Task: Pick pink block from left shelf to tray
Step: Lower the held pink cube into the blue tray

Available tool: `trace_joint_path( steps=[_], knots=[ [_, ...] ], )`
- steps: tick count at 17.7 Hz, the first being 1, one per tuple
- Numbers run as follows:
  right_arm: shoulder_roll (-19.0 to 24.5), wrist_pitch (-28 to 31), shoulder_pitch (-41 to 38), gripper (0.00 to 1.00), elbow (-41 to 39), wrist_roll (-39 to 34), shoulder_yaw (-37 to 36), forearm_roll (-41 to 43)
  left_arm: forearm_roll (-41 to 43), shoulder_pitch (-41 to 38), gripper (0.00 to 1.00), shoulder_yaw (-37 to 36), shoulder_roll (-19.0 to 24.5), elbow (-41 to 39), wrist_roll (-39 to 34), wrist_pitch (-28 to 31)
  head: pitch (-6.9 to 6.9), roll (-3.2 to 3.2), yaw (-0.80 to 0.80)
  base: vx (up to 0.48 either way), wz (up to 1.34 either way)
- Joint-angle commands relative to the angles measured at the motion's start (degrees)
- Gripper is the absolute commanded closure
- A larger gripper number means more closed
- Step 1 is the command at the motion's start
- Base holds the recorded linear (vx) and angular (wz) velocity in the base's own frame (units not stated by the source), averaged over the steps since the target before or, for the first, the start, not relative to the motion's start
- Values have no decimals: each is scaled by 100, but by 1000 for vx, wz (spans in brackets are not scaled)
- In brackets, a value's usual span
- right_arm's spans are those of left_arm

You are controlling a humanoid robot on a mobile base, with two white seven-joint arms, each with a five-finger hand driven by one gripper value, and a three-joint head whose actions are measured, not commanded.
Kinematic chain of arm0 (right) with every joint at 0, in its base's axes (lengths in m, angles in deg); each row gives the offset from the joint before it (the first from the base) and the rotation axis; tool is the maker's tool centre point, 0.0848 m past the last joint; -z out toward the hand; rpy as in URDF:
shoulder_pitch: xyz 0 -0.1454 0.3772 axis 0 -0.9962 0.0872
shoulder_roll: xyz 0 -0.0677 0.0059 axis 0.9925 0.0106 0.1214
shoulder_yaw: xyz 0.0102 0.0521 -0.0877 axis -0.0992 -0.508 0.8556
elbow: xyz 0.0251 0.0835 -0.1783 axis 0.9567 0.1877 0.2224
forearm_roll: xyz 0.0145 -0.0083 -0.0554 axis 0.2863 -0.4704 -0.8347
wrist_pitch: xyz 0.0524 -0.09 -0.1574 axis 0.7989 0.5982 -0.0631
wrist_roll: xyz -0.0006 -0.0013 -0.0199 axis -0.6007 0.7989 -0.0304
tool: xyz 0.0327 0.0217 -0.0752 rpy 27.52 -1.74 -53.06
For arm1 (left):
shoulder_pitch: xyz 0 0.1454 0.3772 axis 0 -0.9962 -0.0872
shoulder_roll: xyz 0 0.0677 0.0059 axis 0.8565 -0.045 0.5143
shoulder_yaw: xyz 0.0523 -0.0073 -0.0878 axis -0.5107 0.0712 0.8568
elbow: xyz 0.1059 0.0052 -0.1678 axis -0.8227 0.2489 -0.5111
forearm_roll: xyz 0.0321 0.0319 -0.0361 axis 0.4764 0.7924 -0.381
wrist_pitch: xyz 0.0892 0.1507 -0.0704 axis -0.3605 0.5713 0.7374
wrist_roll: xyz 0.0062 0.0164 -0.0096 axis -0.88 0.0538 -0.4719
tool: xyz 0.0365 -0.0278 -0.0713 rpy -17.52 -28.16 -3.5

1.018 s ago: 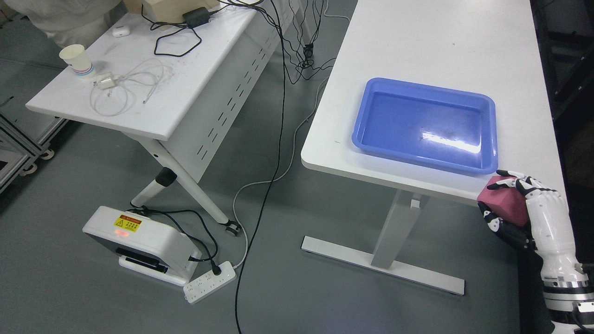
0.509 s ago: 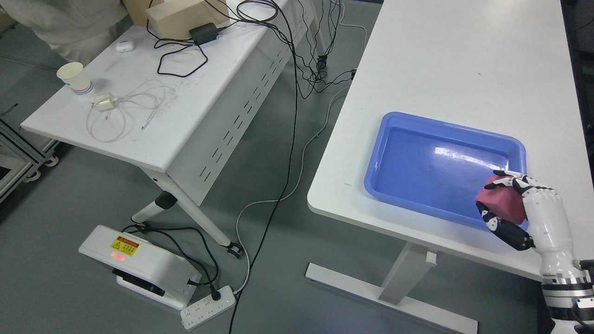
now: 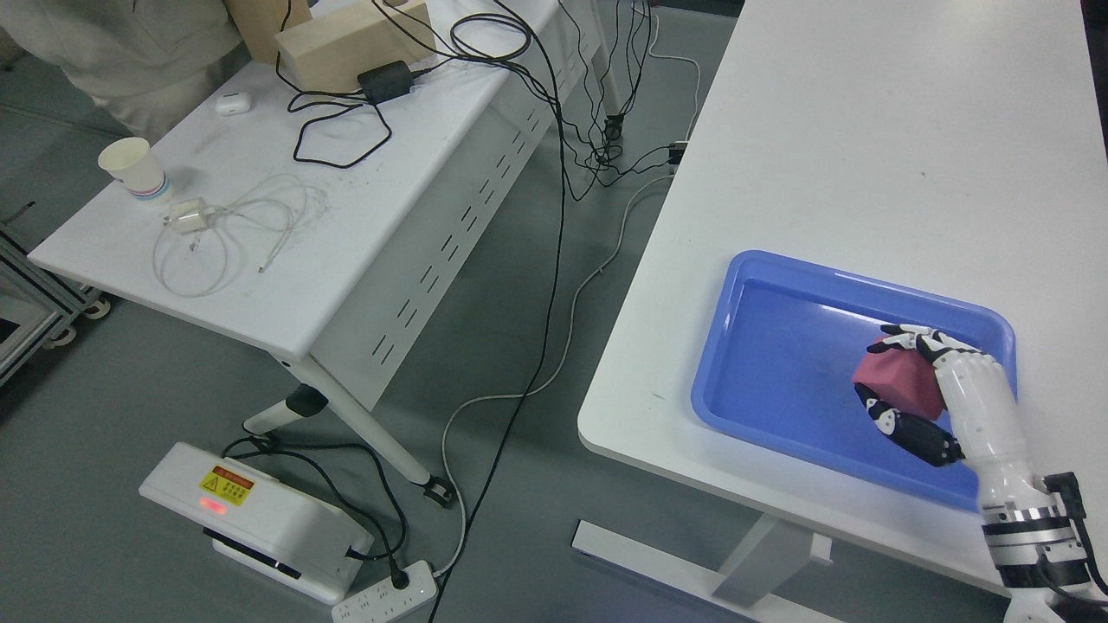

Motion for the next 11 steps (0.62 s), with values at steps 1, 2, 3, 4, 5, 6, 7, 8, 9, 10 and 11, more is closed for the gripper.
trace_joint_path(
  steps=[1,2,3,4,5,6,7,8,9,10,11],
  knots=[
    [386,72,113,58,25,-478,70,13,9,132,0,0,100,-100,4,-6,0,0,0,81,1],
    [456,99,104,49,34,-488,61,13,9,132,0,0,100,-100,4,-6,0,0,0,59,8],
    [465,134,95,44,34,-488,61,91,9,132,0,0,100,-100,4,-6,0,0,0,59,8],
    [465,143,69,41,34,-497,61,222,9,132,0,0,100,-100,4,-6,0,0,0,26,1],
    [465,143,60,37,25,-497,43,363,9,132,0,0,100,-100,4,-6,0,0,0,26,1],
    [457,152,60,35,25,-506,17,460,9,132,0,0,100,-100,4,-6,0,0,0,0,0],
    [448,152,51,35,25,-506,17,496,9,132,0,0,100,-100,4,-6,0,0,0,0,0],
    [457,178,60,34,25,-523,17,505,9,132,0,0,100,-100,4,-6,0,0,0,0,0],
    [465,178,60,33,25,-532,17,505,9,132,0,0,100,-100,4,-6,0,0,0,0,0],
    [474,178,60,32,25,-532,17,505,9,132,0,0,100,-100,4,-6,0,0,0,0,0],
    [474,178,60,31,25,-532,17,514,9,132,0,0,100,-100,4,-6,0,0,0,0,0]
  ],
)
